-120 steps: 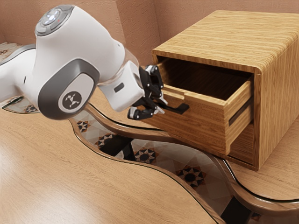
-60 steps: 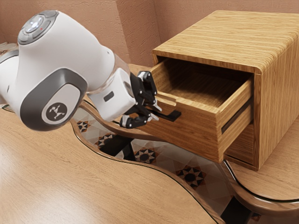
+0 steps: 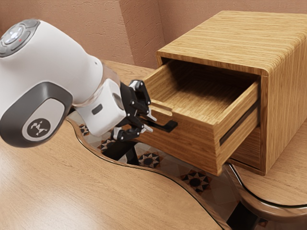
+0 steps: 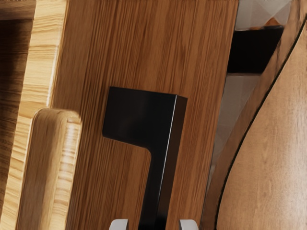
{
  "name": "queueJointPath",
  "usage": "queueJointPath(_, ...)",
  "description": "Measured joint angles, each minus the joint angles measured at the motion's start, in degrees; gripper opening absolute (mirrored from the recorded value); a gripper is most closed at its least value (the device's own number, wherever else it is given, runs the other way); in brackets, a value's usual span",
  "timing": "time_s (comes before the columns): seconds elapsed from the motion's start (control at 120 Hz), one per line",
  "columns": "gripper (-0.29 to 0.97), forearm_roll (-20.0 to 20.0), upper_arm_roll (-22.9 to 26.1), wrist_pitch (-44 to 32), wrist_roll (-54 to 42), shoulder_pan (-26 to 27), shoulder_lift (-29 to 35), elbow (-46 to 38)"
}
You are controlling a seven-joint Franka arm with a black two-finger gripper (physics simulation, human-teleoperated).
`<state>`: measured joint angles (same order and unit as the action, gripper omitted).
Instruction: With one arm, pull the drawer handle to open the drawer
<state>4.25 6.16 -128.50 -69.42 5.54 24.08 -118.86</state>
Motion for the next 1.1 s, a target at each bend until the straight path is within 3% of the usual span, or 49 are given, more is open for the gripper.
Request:
queueJointPath(0.8,0.07,0.12,0.77,1.83,1.76,0.0,9.14,-5.79)
queueJointPath(0.917,0.28,0.28,0.56,10.24,1.72,0.0,10.68,3.05)
queueJointPath(1.008,0.42,0.22,-1.91,23.76,1.86,-0.12,10.74,16.23)
queueJointPath(1.1,0.51,0.45,-3.74,35.48,2.25,-0.17,10.73,20.03)
